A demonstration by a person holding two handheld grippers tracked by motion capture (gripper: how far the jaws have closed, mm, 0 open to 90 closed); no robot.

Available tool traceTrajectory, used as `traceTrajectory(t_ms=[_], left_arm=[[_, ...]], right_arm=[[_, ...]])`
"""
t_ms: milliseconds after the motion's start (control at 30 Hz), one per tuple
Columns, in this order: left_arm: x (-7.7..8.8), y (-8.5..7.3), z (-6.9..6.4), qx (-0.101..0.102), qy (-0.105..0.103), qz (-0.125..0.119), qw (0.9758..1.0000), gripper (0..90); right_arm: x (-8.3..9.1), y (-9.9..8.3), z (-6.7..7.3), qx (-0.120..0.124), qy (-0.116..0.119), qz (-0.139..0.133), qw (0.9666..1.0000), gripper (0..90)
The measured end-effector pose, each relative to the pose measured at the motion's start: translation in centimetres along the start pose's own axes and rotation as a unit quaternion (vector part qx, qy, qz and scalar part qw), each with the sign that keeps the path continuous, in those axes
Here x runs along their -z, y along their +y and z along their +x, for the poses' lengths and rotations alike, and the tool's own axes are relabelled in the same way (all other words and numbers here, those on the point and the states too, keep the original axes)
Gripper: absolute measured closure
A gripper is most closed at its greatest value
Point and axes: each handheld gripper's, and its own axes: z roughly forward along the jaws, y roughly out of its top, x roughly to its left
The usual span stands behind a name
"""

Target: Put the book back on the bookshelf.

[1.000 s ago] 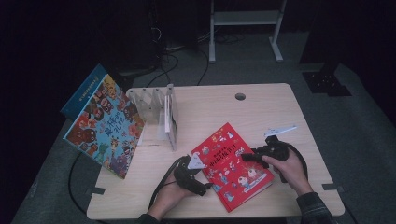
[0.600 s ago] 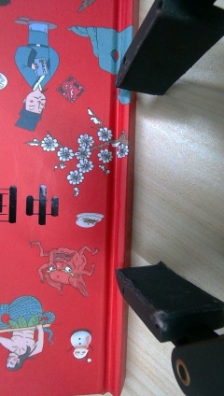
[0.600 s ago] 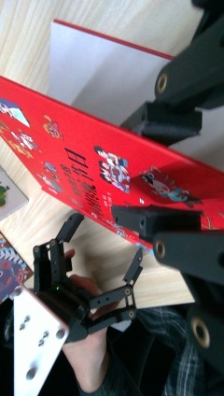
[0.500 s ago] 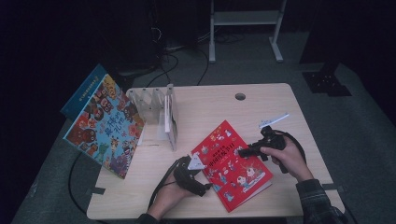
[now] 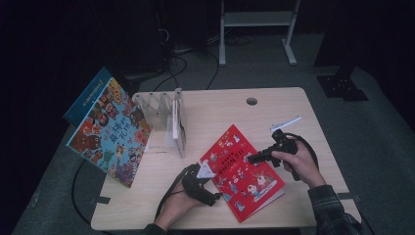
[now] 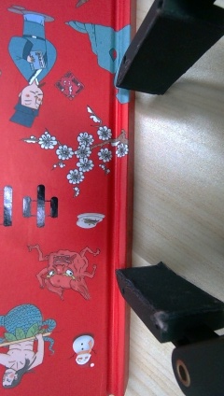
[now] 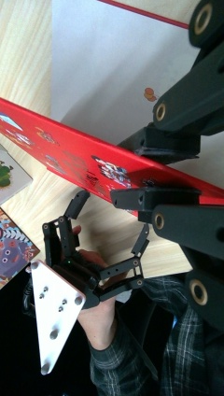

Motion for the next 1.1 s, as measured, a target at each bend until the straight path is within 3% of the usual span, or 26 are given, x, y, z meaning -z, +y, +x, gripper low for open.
traceTrajectory(t_ms=[200,433,600,800,900,1100], left_arm=[[0.5,0.0,0.4,0.02,0.001,-0.001,0.9998,6.9],[0.9,-0.1,0.8,0.027,-0.005,-0.004,0.9996,6.9],[1.1,-0.1,0.7,0.034,-0.012,-0.013,0.9993,6.9],[1.5,0.0,0.8,0.042,-0.02,-0.024,0.9986,6.9],[1.8,0.0,1.0,0.044,-0.025,-0.036,0.9981,6.9],[2.7,0.1,1.5,0.066,-0.044,-0.085,0.9932,6.9]], right_arm=[[0.5,0.1,0.6,0.006,-0.005,-0.015,0.9999,80.5],[1.3,0.0,1.3,0.019,-0.004,-0.029,0.9994,82.0],[2.8,0.3,2.4,0.035,0.015,-0.073,0.9966,86.7],[3.6,0.9,3.9,0.065,-0.017,-0.07,0.9953,87.2],[4.1,0.7,4.4,0.078,-0.029,-0.09,0.9925,87.6],[5.5,0.5,5.2,0.091,-0.042,-0.129,0.9865,87.7]])
